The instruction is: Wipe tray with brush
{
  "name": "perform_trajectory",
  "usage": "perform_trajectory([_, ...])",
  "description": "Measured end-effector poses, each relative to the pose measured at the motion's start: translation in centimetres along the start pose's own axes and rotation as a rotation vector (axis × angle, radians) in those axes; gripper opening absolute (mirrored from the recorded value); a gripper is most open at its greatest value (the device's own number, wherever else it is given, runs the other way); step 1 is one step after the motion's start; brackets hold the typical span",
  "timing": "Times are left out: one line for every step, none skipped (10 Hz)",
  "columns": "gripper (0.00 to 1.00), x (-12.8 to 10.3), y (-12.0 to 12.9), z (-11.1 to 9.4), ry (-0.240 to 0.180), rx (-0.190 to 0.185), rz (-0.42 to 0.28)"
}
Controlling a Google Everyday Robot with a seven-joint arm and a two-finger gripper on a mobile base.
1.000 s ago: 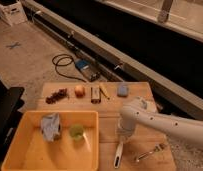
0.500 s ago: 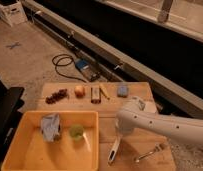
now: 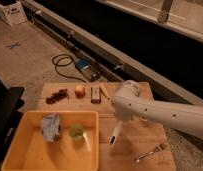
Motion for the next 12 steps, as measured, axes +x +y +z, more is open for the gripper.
perform_trajectory([0.00,0.9,-0.5,-1.0,0.010,0.012,-0.006])
perform_trajectory([0.00,2.4,-1.6,-2.9,0.019,0.046,-0.024])
perform_trajectory([0.00,3.2,-3.3,-4.4,0.017,0.105,-0.054])
perform_trajectory([0.00,3.2,-4.6,-5.3,0.008,0.152,-0.085])
perform_trajectory([0.00,2.9,-6.4,-6.1,-0.003,0.201,-0.131])
perform_trajectory([0.00,1.8,-9.3,-6.7,-0.029,0.260,-0.203])
perform_trajectory([0.00,0.8,-11.2,-7.0,-0.050,0.294,-0.253])
perform_trajectory([0.00,-0.8,-13.4,-7.3,-0.084,0.340,-0.319])
perform_trajectory([0.00,-3.0,-15.8,-7.5,-0.131,0.389,-0.388])
perform_trajectory([0.00,-4.5,-17.1,-7.5,-0.168,0.409,-0.426])
perform_trajectory([0.00,-5.2,-17.6,-7.5,-0.184,0.419,-0.441])
perform_trajectory([0.00,-5.1,-17.4,-7.5,-0.183,0.418,-0.438])
